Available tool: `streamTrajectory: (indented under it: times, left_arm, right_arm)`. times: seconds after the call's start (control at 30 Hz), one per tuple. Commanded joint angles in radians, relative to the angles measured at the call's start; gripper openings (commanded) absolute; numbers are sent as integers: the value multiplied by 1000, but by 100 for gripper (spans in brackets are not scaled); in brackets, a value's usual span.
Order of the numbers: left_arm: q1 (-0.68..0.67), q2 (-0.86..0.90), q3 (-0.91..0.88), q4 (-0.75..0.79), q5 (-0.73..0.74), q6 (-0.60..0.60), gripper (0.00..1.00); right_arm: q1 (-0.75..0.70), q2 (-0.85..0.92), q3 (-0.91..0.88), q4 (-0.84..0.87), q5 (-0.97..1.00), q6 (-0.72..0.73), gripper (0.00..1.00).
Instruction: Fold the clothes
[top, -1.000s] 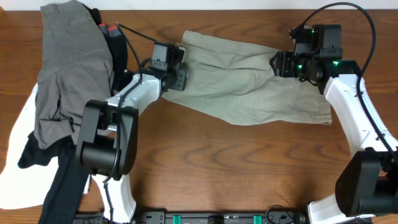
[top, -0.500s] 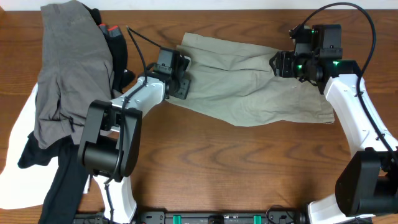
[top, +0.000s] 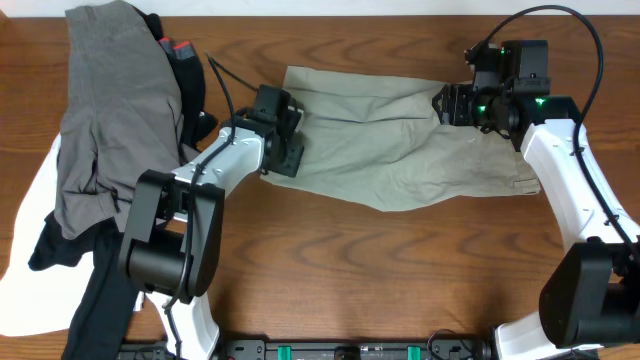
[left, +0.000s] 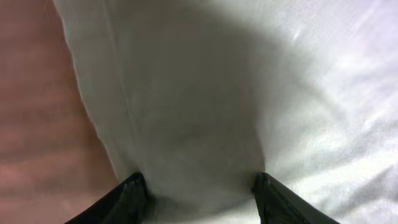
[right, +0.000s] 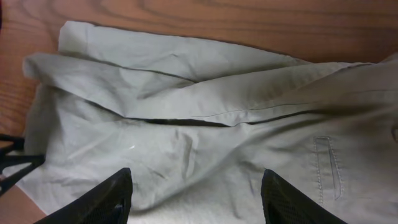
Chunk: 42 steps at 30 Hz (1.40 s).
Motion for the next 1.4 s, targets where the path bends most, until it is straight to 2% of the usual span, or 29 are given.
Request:
streamTrajectory:
  times: [0.0,0.13,0.27,0.47,0.7,0.8,0.83,0.93,1.13,1.27,1.37]
  left_arm:
    - [-2,53,-51,-71,15,-133,58]
    - [-2,52,-51,-119,18,-223,58]
    - [-4,50,-51,-175,19,-256,58]
    - [-8,50,-51,-269,21,-258,58]
    - [-4,-37,25,-248,-59,-255,58]
    - [-4,-107,68,-179,-59,-260,59]
    - [-4,-125,71,-134,-59,-268,65]
    - [-4,-146,71,36,-63,-295,72]
    - [-4,-63,71,307,-206,-464,75]
    - [-4,18,77,355,-208,-474,75]
    - [-4,50,77,343,-208,-403,76]
  right_arm:
    - [6,-1,6,0,3,-6,65]
    - [6,-1,6,-8,3,-7,65]
    - [3,-1,5,-9,5,-7,66]
    - [5,0,5,-6,8,-7,67]
    - [5,0,5,-1,7,-7,68]
    - [5,0,5,2,7,-6,67]
    - [5,0,5,5,8,-6,65]
    - [6,0,5,9,7,16,63]
    - [6,1,5,8,7,39,64]
    - [6,1,5,-3,7,39,64]
    - [6,1,5,-8,7,39,64]
